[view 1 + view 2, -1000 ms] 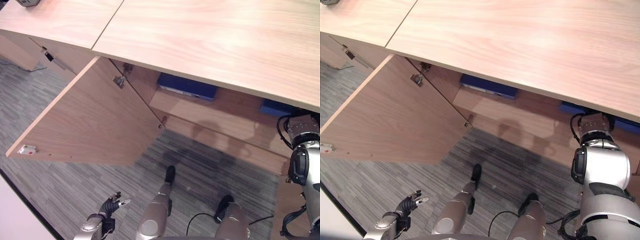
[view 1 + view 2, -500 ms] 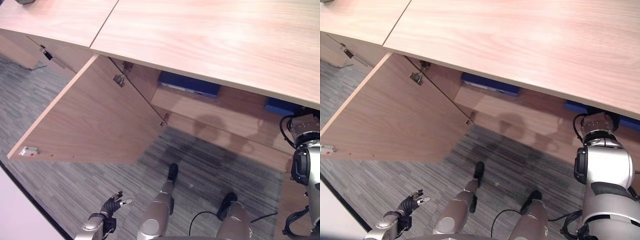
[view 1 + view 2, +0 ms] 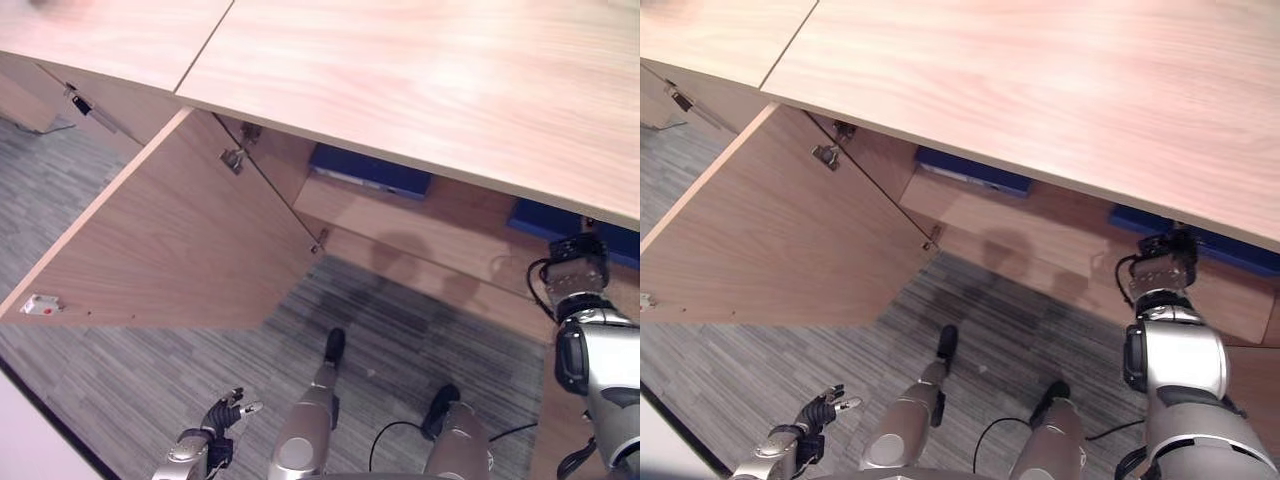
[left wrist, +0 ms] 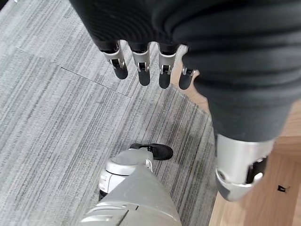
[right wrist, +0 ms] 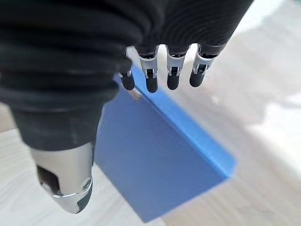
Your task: Put the empty folder in the office cabinet
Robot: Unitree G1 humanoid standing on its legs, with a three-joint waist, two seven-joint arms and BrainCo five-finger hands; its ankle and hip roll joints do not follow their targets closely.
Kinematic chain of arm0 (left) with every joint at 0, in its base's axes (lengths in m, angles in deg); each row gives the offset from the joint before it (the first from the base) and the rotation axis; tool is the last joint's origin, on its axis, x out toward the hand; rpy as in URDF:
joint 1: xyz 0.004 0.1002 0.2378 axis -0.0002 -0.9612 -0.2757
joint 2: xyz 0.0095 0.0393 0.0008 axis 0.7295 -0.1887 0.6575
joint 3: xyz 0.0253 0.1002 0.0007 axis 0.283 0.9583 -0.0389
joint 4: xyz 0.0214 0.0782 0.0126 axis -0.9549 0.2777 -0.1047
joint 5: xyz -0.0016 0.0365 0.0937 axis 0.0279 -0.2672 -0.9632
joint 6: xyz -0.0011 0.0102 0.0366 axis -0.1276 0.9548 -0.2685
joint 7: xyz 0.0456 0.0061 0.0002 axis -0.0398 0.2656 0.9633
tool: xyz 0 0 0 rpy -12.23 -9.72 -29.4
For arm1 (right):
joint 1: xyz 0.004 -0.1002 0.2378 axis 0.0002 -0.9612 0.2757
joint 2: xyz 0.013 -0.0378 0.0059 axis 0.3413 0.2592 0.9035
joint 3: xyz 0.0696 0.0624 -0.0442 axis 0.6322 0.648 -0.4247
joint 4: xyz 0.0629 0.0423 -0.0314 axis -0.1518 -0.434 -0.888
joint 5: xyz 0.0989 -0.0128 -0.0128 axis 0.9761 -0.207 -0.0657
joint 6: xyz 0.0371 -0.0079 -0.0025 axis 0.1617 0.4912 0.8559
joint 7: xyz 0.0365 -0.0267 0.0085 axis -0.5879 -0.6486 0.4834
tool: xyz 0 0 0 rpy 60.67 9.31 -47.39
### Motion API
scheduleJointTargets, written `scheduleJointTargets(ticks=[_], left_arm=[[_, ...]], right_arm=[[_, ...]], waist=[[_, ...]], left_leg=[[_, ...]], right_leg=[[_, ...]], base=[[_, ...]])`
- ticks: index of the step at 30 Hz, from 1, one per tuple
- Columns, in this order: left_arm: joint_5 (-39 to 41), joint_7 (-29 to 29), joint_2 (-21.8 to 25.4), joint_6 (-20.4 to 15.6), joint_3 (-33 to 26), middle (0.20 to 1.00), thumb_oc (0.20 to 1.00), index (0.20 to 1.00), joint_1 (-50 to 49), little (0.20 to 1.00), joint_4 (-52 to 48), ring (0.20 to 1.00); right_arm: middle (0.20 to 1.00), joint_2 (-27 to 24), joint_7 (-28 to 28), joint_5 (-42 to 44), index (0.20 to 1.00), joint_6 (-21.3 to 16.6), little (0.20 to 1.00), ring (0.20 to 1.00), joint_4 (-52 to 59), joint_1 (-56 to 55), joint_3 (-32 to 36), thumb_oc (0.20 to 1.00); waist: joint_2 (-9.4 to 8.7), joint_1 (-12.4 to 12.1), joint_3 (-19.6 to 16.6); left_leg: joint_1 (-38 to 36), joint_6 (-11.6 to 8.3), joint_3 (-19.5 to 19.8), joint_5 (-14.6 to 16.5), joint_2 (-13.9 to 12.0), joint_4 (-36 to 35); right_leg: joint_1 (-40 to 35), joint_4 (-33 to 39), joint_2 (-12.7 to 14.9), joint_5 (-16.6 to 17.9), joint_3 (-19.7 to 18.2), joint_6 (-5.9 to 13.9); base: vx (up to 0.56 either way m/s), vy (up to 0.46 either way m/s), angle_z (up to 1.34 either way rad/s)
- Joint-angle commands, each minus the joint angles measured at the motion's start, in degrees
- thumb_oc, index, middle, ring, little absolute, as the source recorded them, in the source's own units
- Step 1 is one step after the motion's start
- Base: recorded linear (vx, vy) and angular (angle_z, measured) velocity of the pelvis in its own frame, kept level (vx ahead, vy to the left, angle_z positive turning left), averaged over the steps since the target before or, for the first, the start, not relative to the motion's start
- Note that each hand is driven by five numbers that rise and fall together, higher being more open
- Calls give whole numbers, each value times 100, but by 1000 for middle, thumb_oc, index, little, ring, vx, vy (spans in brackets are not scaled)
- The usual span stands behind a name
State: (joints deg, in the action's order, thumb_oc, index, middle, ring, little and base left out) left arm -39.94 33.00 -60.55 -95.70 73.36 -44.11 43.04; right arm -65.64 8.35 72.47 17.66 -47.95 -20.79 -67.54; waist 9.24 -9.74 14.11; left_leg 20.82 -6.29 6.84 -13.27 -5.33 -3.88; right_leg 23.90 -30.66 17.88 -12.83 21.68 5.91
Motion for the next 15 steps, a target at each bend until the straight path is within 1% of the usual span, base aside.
scheduleJointTargets(ticks=[1,3,4,9,11,12,13,14,15], left_arm=[[-120,21,10,-18,-192,1000,1000,1000,310,1000,445,1000],[-110,6,16,-16,-260,1000,1000,1000,284,1000,475,1000],[-120,-34,-8,-7,-387,1000,1000,1000,231,1000,531,1000],[-292,-118,6,7,-729,1000,1000,1000,35,1000,775,1000],[-308,-137,6,13,-800,1000,1000,1000,-6,1000,797,1000],[-440,-183,-28,16,-951,1000,1000,1000,-78,1000,940,1000],[-442,-184,-25,14,-952,1000,1000,1000,-88,1000,940,1000],[-548,-238,-40,14,-1065,1000,1000,1000,-157,1000,1013,1000],[-650,-235,-47,10,-1099,1000,1000,1000,-184,1000,1074,1000]], right_arm=[[1000,266,259,189,1000,-317,1000,1000,422,-213,224,1000],[1000,379,303,184,1000,-354,1000,1000,574,-407,284,1000],[1000,624,474,184,1000,-402,1000,1000,878,-776,342,1000],[1000,1159,767,5,1000,-503,1000,1000,1795,-1790,345,1000],[1000,1255,820,-69,1000,-518,1000,1000,2034,-2009,323,1000],[1000,1421,996,-225,1000,-523,1000,1000,2480,-2432,282,1000],[1000,1432,985,-232,1000,-523,1000,1000,2500,-2452,280,1000],[1000,1481,1061,-477,1000,-526,1000,1000,2849,-2805,209,1000],[1000,1505,1055,-544,1000,-540,1000,1000,2919,-2926,201,1000]], waist=[[-314,-62,21],[-341,-38,15],[-378,7,5],[-489,159,-85],[-507,189,-102],[-554,263,-158],[-555,266,-162],[-597,327,-212],[-614,362,-252]], left_leg=[[-667,-121,-154,1225,-53,-3],[-697,-121,-147,1230,-65,-4],[-751,-118,-143,1243,-81,-2],[-953,-114,-183,1281,-104,-13],[-996,-115,-196,1289,-112,-17],[-1111,-116,-237,1312,-129,-23],[-1118,-116,-237,1313,-129,-24],[-1222,-116,-271,1342,-142,-30],[-1286,-118,-296,1356,-149,-39]], right_leg=[[-438,975,-132,533,-264,505],[-465,973,-128,535,-257,511],[-513,971,-127,537,-257,519],[-728,1070,-147,600,-237,528],[-770,1096,-151,620,-232,531],[-858,1156,-163,658,-217,533],[-867,1161,-165,659,-215,534],[-977,1262,-178,696,-223,537],[-1035,1310,-182,715,-223,543]], base=[[0,0,0],[0,0,0],[37,12,0],[46,22,2],[46,19,-3],[51,14,-5],[87,26,-7],[68,24,-9],[75,37,-8]])
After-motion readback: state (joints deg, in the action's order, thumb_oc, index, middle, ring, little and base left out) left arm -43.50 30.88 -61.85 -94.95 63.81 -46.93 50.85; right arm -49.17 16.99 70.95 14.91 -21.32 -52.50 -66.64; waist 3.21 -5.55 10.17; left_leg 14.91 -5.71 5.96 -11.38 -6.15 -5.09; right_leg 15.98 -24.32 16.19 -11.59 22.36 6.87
